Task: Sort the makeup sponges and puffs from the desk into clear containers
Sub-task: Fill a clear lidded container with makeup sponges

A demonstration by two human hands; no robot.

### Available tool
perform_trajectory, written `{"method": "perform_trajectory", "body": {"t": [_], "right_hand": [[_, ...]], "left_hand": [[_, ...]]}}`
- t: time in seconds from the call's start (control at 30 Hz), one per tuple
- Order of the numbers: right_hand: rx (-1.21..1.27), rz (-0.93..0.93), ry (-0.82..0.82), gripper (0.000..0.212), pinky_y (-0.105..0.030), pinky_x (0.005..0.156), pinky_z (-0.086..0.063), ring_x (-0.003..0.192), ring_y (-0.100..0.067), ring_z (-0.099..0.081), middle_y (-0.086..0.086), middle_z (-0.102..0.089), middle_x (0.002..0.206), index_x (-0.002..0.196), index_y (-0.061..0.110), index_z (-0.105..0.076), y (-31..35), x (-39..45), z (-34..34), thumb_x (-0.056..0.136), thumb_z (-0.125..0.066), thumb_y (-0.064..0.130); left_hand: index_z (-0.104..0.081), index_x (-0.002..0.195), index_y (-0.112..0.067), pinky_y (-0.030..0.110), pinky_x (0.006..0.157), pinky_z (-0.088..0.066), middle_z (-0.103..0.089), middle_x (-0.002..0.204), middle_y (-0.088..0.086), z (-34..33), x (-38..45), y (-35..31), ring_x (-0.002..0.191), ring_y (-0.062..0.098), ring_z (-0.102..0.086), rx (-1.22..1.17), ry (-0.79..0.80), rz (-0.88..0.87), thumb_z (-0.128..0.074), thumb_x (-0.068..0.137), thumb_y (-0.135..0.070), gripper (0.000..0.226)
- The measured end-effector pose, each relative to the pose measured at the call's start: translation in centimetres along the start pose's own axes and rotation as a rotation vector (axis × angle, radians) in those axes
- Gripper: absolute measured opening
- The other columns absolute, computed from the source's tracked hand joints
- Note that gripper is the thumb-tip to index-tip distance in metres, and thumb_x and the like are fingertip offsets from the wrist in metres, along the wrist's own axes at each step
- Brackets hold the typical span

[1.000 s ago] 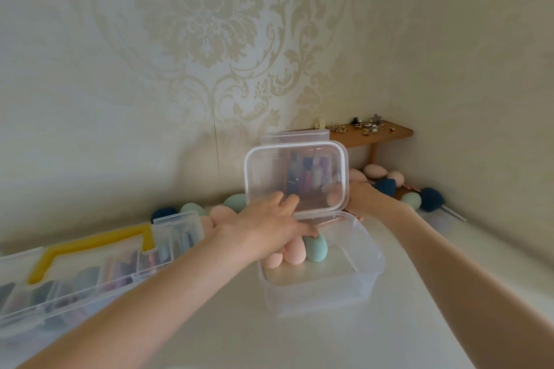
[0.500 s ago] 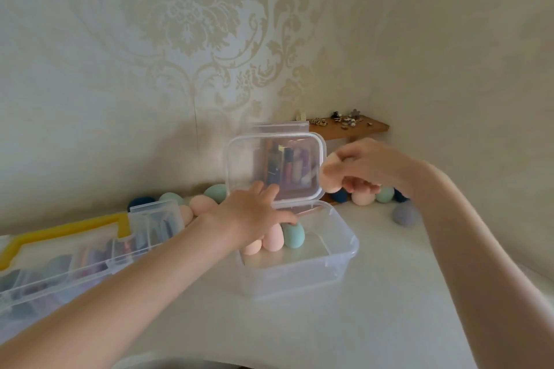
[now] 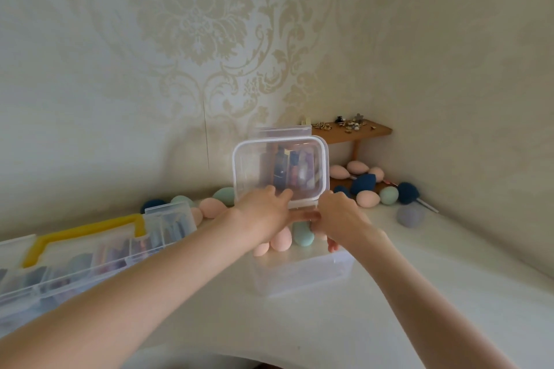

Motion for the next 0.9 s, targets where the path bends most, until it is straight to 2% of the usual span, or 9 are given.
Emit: {"method": "perform_trajectory", "body": {"t": [0.1,0.23,0.33,0.4,0.47,0.6,0.73,0.83,0.9], "right_hand": [[0.012,0.046,0.123,0.017,-0.028,0.068,-0.056,0.05,-0.015,-0.059,-0.01,-0.073,0.087,0.074,0.008,-0.053,0.0,-0.1,-0.7,0.089,-0.059,0.012],[0.373,0.014,0.127,0.01,-0.023,0.057,-0.057,0.049,-0.013,-0.067,-0.009,-0.069,0.072,0.095,0.009,-0.061,-1.7,0.7,2.9,0.093,-0.052,0.011],[0.281,-0.059,-0.149,0.02,-0.041,0.086,-0.054,0.087,-0.027,-0.069,-0.013,-0.071,0.095,0.107,0.008,-0.062,-4.6,3.6,6.7,0.088,-0.056,0.007],[0.077,-0.069,-0.113,0.031,-0.038,0.092,-0.05,0.104,-0.029,-0.063,-0.012,-0.063,0.116,0.121,0.011,-0.055,-5.2,4.9,5.6,0.092,-0.048,0.005],[-0.082,-0.051,0.024,0.04,-0.029,0.085,-0.05,0.114,-0.028,-0.056,-0.009,-0.054,0.131,0.132,0.017,-0.046,-5.4,5.9,2.7,0.094,-0.044,0.005],[-0.025,-0.056,0.096,0.045,-0.019,0.059,-0.046,0.113,-0.026,-0.056,-0.009,-0.052,0.132,0.138,0.024,-0.041,-5.7,7.4,-0.4,0.095,-0.043,0.011],[0.198,-0.044,-0.275,0.022,-0.03,0.082,-0.048,0.096,-0.023,-0.056,-0.008,-0.057,0.118,0.112,0.022,-0.057,-6.3,7.8,2.5,0.092,-0.052,0.016],[0.467,0.099,-0.513,0.018,-0.03,0.073,-0.044,0.09,-0.02,-0.053,-0.002,-0.055,0.103,0.109,0.014,-0.056,-5.8,5.4,7.3,0.092,-0.055,0.017],[0.575,0.147,-0.487,0.019,-0.024,0.056,-0.042,0.074,-0.017,-0.053,-0.003,-0.057,0.092,0.109,0.012,-0.055,-5.6,3.8,9.3,0.091,-0.057,0.019]], "left_hand": [[-0.023,0.144,-0.03,0.034,0.082,-0.035,-0.039,0.132,0.012,-0.8,0.9,-0.7,0.118,0.031,-0.044,0.142,0.03,-0.092,-0.039,0.093,-0.043,0.055],[-0.008,0.146,-0.043,0.04,0.096,-0.037,-0.019,0.148,0.012,-1.0,1.1,-1.1,0.127,0.034,-0.035,0.23,0.093,-0.101,-0.026,0.097,-0.031,0.053],[-0.006,0.147,-0.04,0.037,0.087,-0.035,-0.025,0.142,0.015,-1.0,1.2,-1.1,0.124,0.034,-0.036,0.152,0.087,-0.1,-0.024,0.099,-0.027,0.053],[-0.012,0.147,-0.033,0.038,0.091,-0.036,-0.03,0.14,0.014,-1.0,1.2,-0.9,0.123,0.033,-0.038,0.15,0.049,-0.068,-0.028,0.098,-0.038,0.052],[-0.014,0.144,-0.035,0.038,0.092,-0.037,-0.033,0.135,0.012,-1.6,1.6,-0.7,0.118,0.031,-0.039,0.159,0.039,-0.085,-0.032,0.096,-0.05,0.054],[0.001,0.141,-0.051,0.036,0.077,-0.033,-0.028,0.128,0.013,-1.9,1.5,-1.2,0.111,0.033,-0.038,0.231,0.044,-0.174,-0.038,0.099,-0.03,0.062],[-0.007,0.142,-0.046,0.036,0.085,-0.036,-0.03,0.129,0.011,-1.9,1.5,-0.5,0.114,0.03,-0.039,0.16,0.05,-0.089,-0.03,0.101,-0.036,0.049],[0.003,0.14,-0.053,0.04,0.09,-0.039,-0.022,0.139,0.012,-2.1,1.5,-0.6,0.123,0.033,-0.034,0.254,0.064,-0.115,-0.035,0.1,-0.032,0.059],[0.005,0.14,-0.053,0.043,0.094,-0.038,-0.017,0.144,0.014,-2.4,1.9,-0.8,0.127,0.035,-0.03,0.301,0.087,-0.157,-0.035,0.1,-0.027,0.063]]}}
Point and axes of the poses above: each hand's wrist, its own x-axis towards the middle knuckle, its own z-axis out of the back of the hand, y = z × x, the point moved 7 cm from there along x, towards the middle knuckle
